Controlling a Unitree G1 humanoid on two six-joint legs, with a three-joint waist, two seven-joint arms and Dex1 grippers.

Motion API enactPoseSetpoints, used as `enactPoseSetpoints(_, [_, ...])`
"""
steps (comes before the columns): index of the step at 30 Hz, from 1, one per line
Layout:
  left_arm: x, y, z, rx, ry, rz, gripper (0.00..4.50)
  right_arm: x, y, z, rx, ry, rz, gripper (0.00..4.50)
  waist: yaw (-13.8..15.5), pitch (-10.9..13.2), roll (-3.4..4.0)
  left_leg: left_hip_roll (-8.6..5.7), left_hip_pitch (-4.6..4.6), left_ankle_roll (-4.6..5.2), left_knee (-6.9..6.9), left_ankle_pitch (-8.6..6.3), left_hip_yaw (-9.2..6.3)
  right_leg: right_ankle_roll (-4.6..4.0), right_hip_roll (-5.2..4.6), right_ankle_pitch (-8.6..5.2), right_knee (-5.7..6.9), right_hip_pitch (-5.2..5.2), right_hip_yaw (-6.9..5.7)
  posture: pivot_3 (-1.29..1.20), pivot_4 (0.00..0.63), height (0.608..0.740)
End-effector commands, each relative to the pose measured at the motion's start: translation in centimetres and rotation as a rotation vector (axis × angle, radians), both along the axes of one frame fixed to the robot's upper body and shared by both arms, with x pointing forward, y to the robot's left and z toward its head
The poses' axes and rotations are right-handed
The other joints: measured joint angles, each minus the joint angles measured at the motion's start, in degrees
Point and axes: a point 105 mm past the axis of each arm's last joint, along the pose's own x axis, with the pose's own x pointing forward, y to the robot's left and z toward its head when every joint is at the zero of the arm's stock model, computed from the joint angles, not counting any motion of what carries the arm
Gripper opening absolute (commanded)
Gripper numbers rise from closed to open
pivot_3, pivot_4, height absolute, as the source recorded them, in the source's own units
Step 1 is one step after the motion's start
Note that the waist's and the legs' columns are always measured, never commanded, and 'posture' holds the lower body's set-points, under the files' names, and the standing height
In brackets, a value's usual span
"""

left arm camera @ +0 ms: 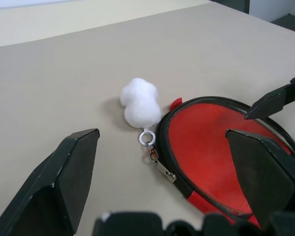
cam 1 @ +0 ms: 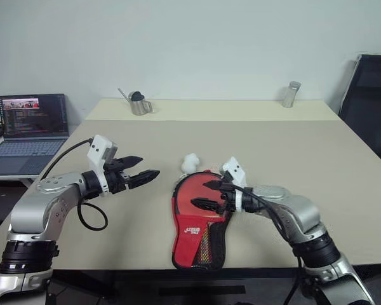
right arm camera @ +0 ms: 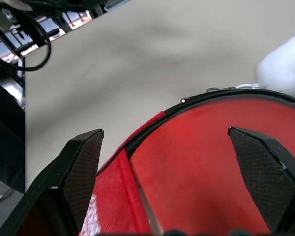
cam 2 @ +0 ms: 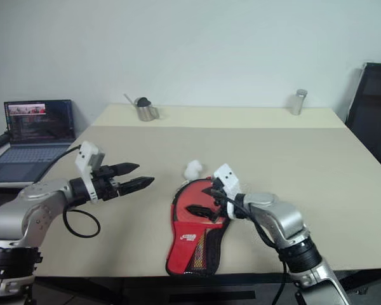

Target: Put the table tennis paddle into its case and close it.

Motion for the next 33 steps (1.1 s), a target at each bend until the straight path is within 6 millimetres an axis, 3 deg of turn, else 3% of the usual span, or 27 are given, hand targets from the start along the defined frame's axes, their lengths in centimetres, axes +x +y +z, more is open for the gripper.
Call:
enactPoseSetpoints(1, [-0.1,-0.1,0.8,-0.007,-0.039,0.005,4.5,1.2,0.1,-0.2,-0.033,-0.039,-0.05,4.45,0.01,0.0,0.0,0.0,0.01,0.0,0.0,0.0,0.0,0.0,0.0,0.0,0.0,0.0,0.0,0.0,0.15,0.74])
enactPoseSetpoints(8, [2.0,-2.0,0.2,-0.026,0.013,0.028,4.5,2.4,-2.0,-2.8,-0.11,0.011,-0.149,4.45,0.33,-0.01,-0.02,-0.02,0.0,0.0,0.02,0.0,-0.02,0.0,-0.01,0.0,0.02,0.02,-0.02,0.0,0.15,0.74])
enactPoseSetpoints(12, [4.2,-3.3,-0.4,-0.005,0.022,0.07,4.5,2.6,-2.3,-3.9,-0.129,0.026,-0.188,4.45,0.18,-0.02,-0.03,-0.02,0.01,0.0,0.02,0.0,-0.01,0.0,0.0,0.0,0.05,0.02,-0.02,0.0,0.15,0.74])
enactPoseSetpoints(19, [8.4,-6.3,-1.9,0.06,0.06,0.082,4.5,1.8,-1.4,-4.3,-0.112,0.045,-0.175,4.45,0.14,-0.04,-0.07,-0.04,0.03,-0.01,0.07,0.01,0.01,0.0,0.0,0.0,0.14,0.01,0.0,0.0,0.15,0.74])
enactPoseSetpoints(25, [11.4,-7.5,-2.7,0.13,0.061,0.121,4.5,1.7,-1.0,-4.3,-0.1,0.052,-0.182,4.45,-0.02,-0.05,-0.09,-0.05,0.04,-0.01,0.08,0.01,0.05,0.0,0.01,0.0,0.16,-0.01,0.02,0.0,0.15,0.74])
enactPoseSetpoints(33, [12.6,-9.9,-4.1,0.115,0.137,0.137,4.5,1.5,-0.7,-4.3,-0.081,0.061,-0.2,4.45,-0.02,-0.06,-0.1,-0.06,0.02,0.0,0.08,0.01,0.05,0.0,0.0,0.0,0.16,-0.02,0.01,0.0,0.15,0.74])
